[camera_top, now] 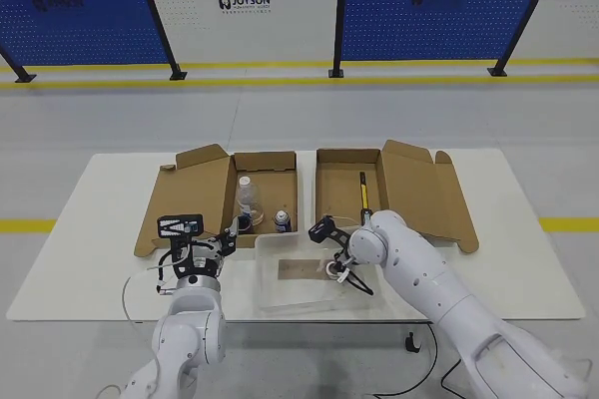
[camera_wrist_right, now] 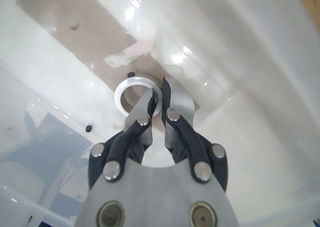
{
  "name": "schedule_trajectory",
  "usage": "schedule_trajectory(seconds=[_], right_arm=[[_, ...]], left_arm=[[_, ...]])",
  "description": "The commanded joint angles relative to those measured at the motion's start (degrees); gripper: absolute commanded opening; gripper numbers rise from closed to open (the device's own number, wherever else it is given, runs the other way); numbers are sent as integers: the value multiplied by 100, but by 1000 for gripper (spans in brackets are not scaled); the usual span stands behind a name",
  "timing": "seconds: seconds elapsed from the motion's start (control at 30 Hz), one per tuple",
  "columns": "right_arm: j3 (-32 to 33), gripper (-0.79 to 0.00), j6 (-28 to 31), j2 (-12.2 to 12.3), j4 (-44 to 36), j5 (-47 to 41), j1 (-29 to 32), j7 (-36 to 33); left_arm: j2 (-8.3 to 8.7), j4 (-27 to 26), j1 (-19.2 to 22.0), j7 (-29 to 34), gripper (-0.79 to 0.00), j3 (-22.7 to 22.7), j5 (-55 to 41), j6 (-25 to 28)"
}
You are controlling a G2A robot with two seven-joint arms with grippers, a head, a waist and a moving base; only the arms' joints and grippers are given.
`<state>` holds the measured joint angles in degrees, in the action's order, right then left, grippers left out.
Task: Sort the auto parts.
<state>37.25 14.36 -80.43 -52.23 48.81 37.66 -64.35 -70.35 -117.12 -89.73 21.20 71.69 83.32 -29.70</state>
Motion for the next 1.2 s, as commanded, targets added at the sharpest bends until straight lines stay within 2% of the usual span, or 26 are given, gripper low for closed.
schedule_trajectory(seconds=[0.0, 0.2, 0.4, 0.57, 0.7, 0.83, 0.97, 1.17], right_arm=[[37, -785, 7, 12, -71, -7, 19, 12], [285, -785, -66, 131, -604, -4, 220, -29], [792, -785, -191, 367, -1580, 14, 638, -178], [1504, -785, -272, 607, -2626, -235, 1230, -149], [2204, -785, -113, 766, -3236, -887, 1794, 183], [2699, -785, 247, 837, -3329, -1928, 2250, 646], [2925, -785, 714, 867, -3134, -2860, 2464, 831], [2940, -785, 889, 898, -2956, -3158, 2472, 859]], left_arm=[[0, 0, 0, 0, 0, 0, 0, 0], [0, 0, 0, 0, 0, 0, 0, 0], [0, 0, 0, 0, 0, 0, 0, 0], [0, 0, 0, 0, 0, 0, 0, 0], [0, 0, 0, 0, 0, 0, 0, 0], [0, 0, 0, 0, 0, 0, 0, 0], [0, 0, 0, 0, 0, 0, 0, 0], [0, 0, 0, 0, 0, 0, 0, 0]])
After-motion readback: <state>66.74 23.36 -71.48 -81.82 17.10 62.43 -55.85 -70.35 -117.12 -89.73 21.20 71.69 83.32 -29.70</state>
